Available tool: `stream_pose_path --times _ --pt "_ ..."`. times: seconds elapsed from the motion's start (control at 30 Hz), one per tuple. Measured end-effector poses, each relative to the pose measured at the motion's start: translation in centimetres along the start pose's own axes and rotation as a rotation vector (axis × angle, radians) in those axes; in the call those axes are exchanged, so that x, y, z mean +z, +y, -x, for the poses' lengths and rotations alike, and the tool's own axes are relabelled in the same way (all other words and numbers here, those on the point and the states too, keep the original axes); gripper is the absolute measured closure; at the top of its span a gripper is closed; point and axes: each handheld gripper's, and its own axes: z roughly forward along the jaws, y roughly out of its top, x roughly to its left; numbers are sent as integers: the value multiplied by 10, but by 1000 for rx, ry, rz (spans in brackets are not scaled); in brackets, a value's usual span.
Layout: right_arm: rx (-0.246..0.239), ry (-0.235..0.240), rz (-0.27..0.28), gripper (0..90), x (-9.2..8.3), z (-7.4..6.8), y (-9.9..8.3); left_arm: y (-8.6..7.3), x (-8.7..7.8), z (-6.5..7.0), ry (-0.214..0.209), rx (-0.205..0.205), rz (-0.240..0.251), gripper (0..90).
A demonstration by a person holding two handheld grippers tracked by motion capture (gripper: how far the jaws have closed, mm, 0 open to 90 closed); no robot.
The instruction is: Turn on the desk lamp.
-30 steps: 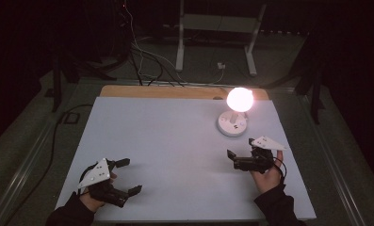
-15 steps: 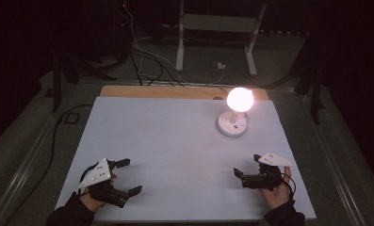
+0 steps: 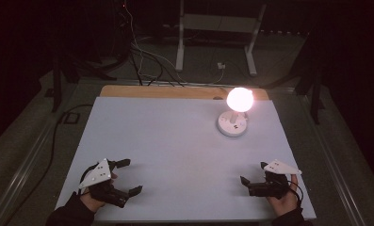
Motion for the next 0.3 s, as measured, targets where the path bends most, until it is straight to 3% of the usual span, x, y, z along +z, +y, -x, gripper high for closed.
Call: stream_pose_path --times 0.3 --pt "1 19 -16 0 2 1 -3 0 1 0 -1 5 -5 3"
